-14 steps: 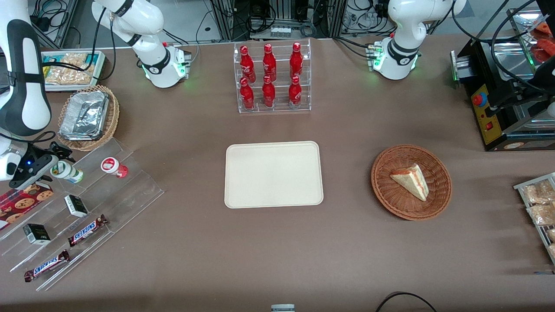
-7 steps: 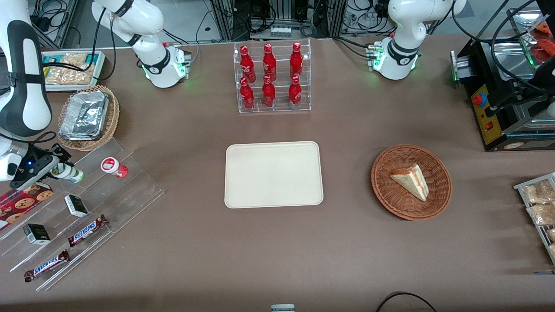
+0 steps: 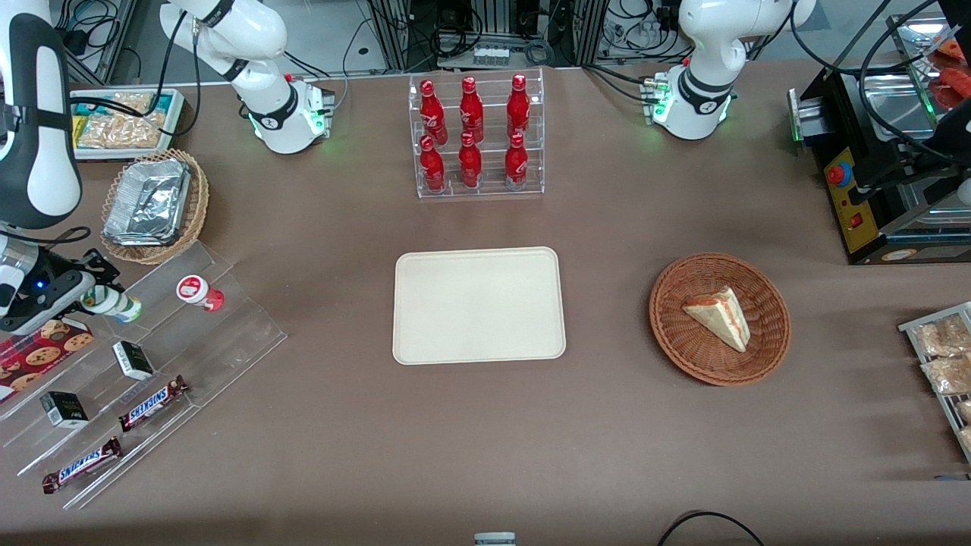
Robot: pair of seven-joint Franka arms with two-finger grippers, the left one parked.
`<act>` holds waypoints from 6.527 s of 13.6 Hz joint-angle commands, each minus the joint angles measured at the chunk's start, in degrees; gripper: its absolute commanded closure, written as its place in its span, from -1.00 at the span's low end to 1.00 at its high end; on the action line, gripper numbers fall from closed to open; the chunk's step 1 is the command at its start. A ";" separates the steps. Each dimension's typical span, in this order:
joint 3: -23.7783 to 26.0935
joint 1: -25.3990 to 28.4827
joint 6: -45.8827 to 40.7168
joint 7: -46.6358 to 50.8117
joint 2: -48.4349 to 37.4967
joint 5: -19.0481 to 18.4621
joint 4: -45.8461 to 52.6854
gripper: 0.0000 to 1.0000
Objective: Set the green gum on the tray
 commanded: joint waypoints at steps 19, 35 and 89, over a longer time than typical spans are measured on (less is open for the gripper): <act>-0.11 38.41 -8.04 68.19 10.74 3.63 14.28 1.00; -0.28 55.21 8.39 98.96 32.02 5.14 26.07 1.00; 2.35 15.06 -14.80 49.76 -2.86 3.73 12.27 -1.00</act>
